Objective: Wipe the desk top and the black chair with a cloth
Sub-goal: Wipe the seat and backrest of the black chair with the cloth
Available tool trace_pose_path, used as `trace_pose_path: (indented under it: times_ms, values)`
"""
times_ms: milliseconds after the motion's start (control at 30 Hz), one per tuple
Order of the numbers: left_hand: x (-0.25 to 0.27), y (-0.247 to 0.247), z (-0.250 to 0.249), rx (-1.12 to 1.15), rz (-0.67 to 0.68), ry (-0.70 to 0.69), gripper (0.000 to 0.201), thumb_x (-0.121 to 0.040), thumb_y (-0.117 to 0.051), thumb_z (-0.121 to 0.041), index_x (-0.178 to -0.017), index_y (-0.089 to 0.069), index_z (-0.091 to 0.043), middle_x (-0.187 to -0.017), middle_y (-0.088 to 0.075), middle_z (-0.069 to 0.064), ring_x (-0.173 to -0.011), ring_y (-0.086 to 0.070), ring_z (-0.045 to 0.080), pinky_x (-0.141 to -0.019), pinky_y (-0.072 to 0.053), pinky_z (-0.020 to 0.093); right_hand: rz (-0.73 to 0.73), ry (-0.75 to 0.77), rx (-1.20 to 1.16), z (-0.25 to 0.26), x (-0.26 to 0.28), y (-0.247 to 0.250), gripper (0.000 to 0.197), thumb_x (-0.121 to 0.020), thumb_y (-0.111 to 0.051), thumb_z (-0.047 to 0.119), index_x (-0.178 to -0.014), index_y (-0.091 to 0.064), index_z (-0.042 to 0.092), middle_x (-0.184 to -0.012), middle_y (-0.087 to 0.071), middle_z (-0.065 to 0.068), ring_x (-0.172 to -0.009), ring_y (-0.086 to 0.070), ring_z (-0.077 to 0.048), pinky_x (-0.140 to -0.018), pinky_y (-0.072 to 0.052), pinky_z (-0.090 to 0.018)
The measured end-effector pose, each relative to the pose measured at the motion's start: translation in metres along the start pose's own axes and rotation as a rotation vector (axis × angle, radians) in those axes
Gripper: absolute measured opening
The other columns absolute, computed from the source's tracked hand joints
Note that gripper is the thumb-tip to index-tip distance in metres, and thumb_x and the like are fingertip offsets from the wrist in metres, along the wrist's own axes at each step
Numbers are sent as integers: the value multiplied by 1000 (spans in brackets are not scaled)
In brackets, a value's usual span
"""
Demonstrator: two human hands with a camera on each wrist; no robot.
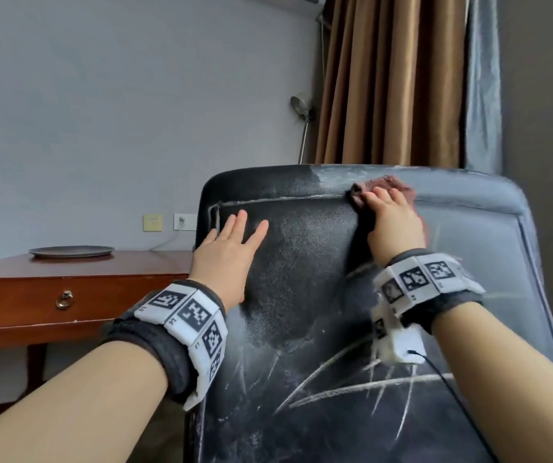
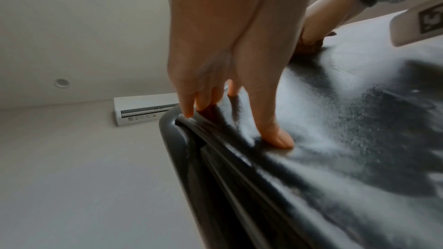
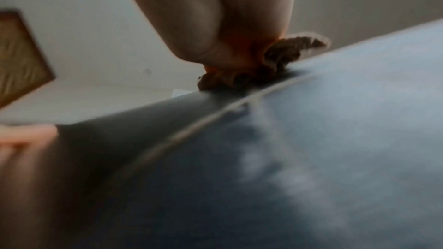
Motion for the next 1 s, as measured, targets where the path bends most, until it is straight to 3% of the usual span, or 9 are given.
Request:
trace_pose_path:
  times_ms: [67,167,300,500,600,700,800,933,1000]
  values:
    - [1,1,-3,10,-5,13,107,-83,-67,-4,-150,14,-24,-156,18,14,-146,9,25,-113,-24,33,8,19,-41,31,6,-2,54,-80,-51,-1,-132,-47,14,-138,-42,-5,-131,-30,-24,-103,-28,-34]
    - [0,1,-4,2,-1,20,108,-82,-67,-3,-149,15,-23,-156,20,15,-146,10,25,-104,-38,32,113,268,-11,93,7,-21,60,-81,-52,0,-137,-39,16,-147,-31,-2,-139,-17,-24,-109,-18,-33]
    - [-2,-2,-4,15,22,11,109,-82,-67,-4,-149,17,-24,-155,22,15,-146,12,25,-102,-41,32,166,381,114,81,-30,-33,67,-83,-52,5,-145,-29,15,-154,-19,-6,-142,-13,-26,-115,-9,-40]
    - [-6,-5,-2,41,24,-9,110,-82,-67,-3,-148,18,-26,-155,23,13,-145,13,24,-101,-44,30,150,-56,117,-3,-57,-14,73,-86,-54,10,-148,-16,13,-156,-10,-9,-141,-7,-35,-114,-9,-42]
    - [-6,-6,-3,16,10,18,107,-82,-65,-2,-149,16,-22,-155,21,17,-145,12,26,-103,-39,30,149,54,81,50,-46,-26,64,-87,-46,5,-146,-21,17,-153,-15,-8,-139,-9,-35,-110,-17,-45]
    - [-4,-4,-2,-6,13,45,107,-82,-66,-3,-149,15,-22,-155,20,18,-146,11,27,-103,-39,32,221,225,81,95,-33,-41,68,-89,-47,8,-148,-16,20,-157,-5,-3,-143,1,-34,-115,-7,-45]
    - [-3,-3,-3,-1,33,46,109,-82,-66,-2,-149,17,-23,-154,22,16,-145,12,26,-100,-44,32,274,290,129,73,-45,-35,71,-87,-49,8,-149,-17,22,-155,-12,-2,-143,-6,-29,-115,-9,-41]
    - [-2,-3,-5,3,37,45,108,-82,-65,1,-149,17,-23,-154,22,16,-145,13,27,-102,-43,32,180,86,118,1,-63,-10,72,-81,-56,11,-145,-25,20,-147,-28,-9,-135,-20,-31,-113,-18,-44]
    - [-2,-2,-7,-12,32,64,104,-84,-61,3,-149,17,-20,-154,21,18,-145,13,28,-105,-38,32,168,0,93,5,-59,-9,68,-83,-53,8,-144,-27,22,-145,-28,-7,-134,-19,-32,-111,-21,-46]
Point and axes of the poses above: each hand's wrist, its own x-axis away from the middle knuckle, its own y-axis out of the back of the hand, z = x × y, the point moved 9 cm from there along -x, towards the middle knuckle
